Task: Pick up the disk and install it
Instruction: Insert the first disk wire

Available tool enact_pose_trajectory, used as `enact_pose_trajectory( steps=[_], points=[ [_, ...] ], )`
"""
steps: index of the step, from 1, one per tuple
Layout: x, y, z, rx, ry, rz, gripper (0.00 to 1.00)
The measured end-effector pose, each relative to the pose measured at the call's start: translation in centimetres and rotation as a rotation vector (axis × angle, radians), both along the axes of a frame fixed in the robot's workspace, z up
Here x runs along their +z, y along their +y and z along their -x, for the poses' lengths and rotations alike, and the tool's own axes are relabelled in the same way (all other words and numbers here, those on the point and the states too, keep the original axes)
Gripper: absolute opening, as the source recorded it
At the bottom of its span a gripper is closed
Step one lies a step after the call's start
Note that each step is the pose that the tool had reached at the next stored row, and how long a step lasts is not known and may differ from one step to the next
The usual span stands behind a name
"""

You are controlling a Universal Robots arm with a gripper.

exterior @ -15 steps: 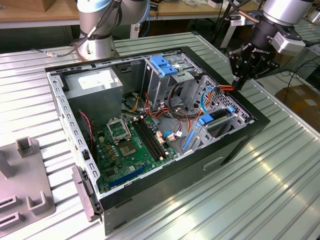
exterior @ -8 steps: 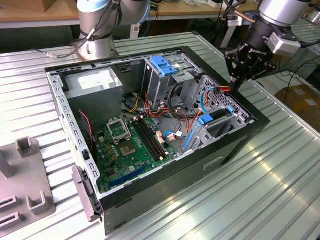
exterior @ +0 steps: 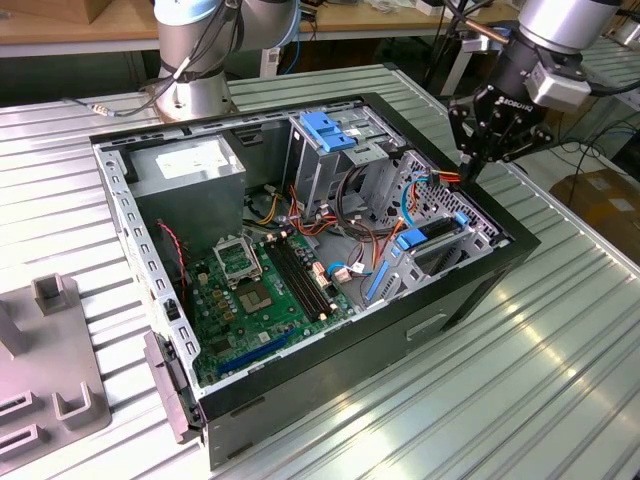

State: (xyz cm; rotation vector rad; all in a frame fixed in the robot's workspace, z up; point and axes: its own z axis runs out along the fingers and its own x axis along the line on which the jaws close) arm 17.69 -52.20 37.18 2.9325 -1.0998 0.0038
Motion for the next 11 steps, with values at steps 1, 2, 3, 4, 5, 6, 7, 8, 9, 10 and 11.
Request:
enact_pose_trajectory(
  steps=[1, 2, 3, 4, 5, 6, 7, 8, 9, 10, 11],
  points=[
    [-0.01, 0.0, 0.02, -0.015, 0.0, -0.0002, 0.16],
    [-0.02, 0.0, 0.05, -0.027, 0.0, -0.0002, 0.16],
    [-0.02, 0.0, 0.07, -0.037, 0.0, -0.0002, 0.16],
    [-0.01, 0.0, 0.11, -0.054, 0.0, 0.0, 0.16],
    [-0.01, 0.0, 0.14, -0.063, 0.0, -0.0001, 0.16],
    [-0.01, 0.0, 0.17, -0.071, 0.0, -0.0002, 0.16],
    [-0.01, 0.0, 0.25, -0.08, 0.0001, -0.0001, 0.16],
    [-0.01, 0.0, 0.33, -0.085, 0.0, -0.0001, 0.16],
    [0.0, 0.0, 0.43, -0.089, 0.0, 0.0001, 0.16],
    [-0.02, 0.0, 0.54, -0.094, 0.0, -0.0001, 0.16],
    [-0.03, -0.01, 0.56, -0.099, 0.0, -0.0001, 0.16]
  ],
)
